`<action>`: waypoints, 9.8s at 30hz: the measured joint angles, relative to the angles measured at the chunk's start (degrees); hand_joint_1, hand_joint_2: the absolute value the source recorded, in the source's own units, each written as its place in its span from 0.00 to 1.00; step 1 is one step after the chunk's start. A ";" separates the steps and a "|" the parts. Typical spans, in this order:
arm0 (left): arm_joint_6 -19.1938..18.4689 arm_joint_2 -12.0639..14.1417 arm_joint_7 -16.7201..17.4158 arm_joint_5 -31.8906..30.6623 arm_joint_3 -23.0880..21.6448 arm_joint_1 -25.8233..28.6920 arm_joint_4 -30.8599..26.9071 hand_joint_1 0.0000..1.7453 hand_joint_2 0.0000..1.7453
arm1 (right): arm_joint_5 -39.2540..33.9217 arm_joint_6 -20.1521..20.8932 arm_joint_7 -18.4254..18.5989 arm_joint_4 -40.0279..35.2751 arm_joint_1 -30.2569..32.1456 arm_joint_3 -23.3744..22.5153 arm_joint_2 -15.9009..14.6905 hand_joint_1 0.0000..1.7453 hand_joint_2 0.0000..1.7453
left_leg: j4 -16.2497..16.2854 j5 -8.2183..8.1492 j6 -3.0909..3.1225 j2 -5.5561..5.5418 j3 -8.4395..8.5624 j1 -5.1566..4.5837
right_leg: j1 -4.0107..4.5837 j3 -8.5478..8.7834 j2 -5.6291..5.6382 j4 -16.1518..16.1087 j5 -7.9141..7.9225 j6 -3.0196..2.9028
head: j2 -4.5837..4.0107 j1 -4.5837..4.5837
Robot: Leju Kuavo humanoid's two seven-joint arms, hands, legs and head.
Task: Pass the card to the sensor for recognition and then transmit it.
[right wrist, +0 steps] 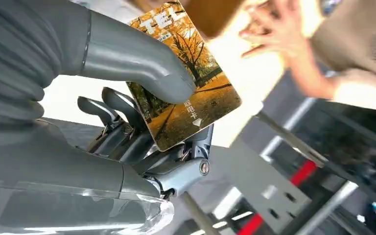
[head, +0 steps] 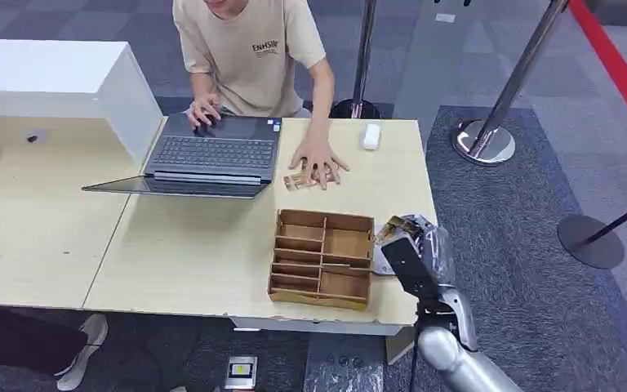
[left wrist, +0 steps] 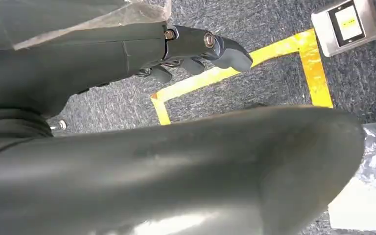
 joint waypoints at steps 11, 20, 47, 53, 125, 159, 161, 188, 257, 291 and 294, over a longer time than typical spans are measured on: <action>0.07 0.00 0.13 -0.09 0.00 -0.04 0.00 0.00 0.00 | -1.60 -0.17 -1.27 11.69 -0.07 -0.28 1.95 1.00 1.00 | 0.00 0.00 0.00 0.00 0.00 0.00 | 0.00 0.00 0.00 0.00 0.00 0.00 | 0.00 0.00; 0.81 -0.13 0.31 -0.22 -0.02 -0.05 0.00 0.00 0.00 | 1.25 -0.66 -1.42 18.12 -0.42 0.22 3.28 1.00 1.00 | 0.00 0.00 0.00 0.01 0.00 0.00 | 0.00 0.00 0.00 0.00 0.00 0.00 | 0.00 0.00; 0.83 -0.46 0.02 0.28 -0.02 -0.02 0.00 0.00 0.00 | 7.17 -2.84 -0.43 22.61 -1.69 1.24 4.94 1.00 1.00 | 0.00 0.00 0.00 0.04 0.04 0.00 | 0.00 0.02 0.01 0.00 0.01 0.00 | 0.00 0.00; 0.83 -0.46 0.02 0.70 -0.02 0.02 0.00 0.00 0.00 | 6.51 -2.75 2.91 14.38 -0.65 0.05 3.19 1.00 1.00 | 0.00 0.00 0.00 0.04 0.03 0.00 | 0.00 0.02 0.01 0.00 0.00 0.00 | 0.00 0.00; -3.72 -1.40 7.32 -4.68 -1.97 -4.78 -0.04 0.00 0.00 | 49.16 2.25 10.89 11.29 -29.22 15.67 3.93 1.00 1.00 | 0.00 0.16 0.00 -0.02 -0.03 0.00 | 0.00 0.01 -0.01 0.02 0.18 0.01 | 0.00 0.00; -1.62 -1.25 8.05 -8.04 -2.95 -5.31 -0.04 0.00 0.00 | 28.95 -2.62 5.54 12.26 -25.60 11.72 6.53 0.00 1.00 | 0.01 0.16 0.00 -0.01 -0.01 0.01 | 0.00 0.01 0.00 0.01 0.18 0.01 | 0.00 0.02; -0.06 -1.22 8.74 -8.46 -2.99 -5.27 -0.04 0.00 0.00 | 26.03 -2.67 3.26 10.47 -23.81 9.58 7.45 0.00 1.00 | 0.01 0.16 0.00 -0.01 -0.01 0.01 | 0.00 -0.01 0.00 0.01 0.18 0.01 | 0.00 0.00; 13.11 0.11 5.97 -5.40 -2.69 -0.61 -0.02 0.00 0.00 | -2.12 -2.19 -3.30 -12.29 -0.59 3.08 14.23 0.00 1.00 | 0.01 0.13 0.01 -0.01 -0.02 0.02 | 0.01 0.00 0.00 0.01 0.12 0.03 | 0.00 0.00; 8.00 1.75 -0.66 1.88 5.88 0.08 0.02 0.00 0.00 | 30.73 7.76 13.62 -7.70 -1.13 19.69 6.62 0.00 1.00 | 0.00 0.11 0.03 0.02 -0.01 0.02 | 0.01 0.01 0.01 -0.01 0.10 0.01 | 0.00 0.00; 6.47 1.44 -0.96 2.97 5.88 0.20 0.02 0.00 0.00 | 36.41 3.85 23.89 1.22 -0.13 14.73 5.66 0.00 1.00 | 0.00 0.11 0.03 0.03 0.00 0.01 | 0.01 0.00 0.01 -0.01 0.10 0.01 | 0.00 0.00; 6.47 1.40 -0.96 2.95 5.88 0.19 0.02 0.00 0.00 | 36.50 3.85 23.96 1.92 -0.01 14.51 5.66 0.00 1.00 | 0.00 0.11 0.03 0.03 0.00 0.01 | 0.01 0.00 0.01 -0.01 0.10 0.01 | 0.00 0.00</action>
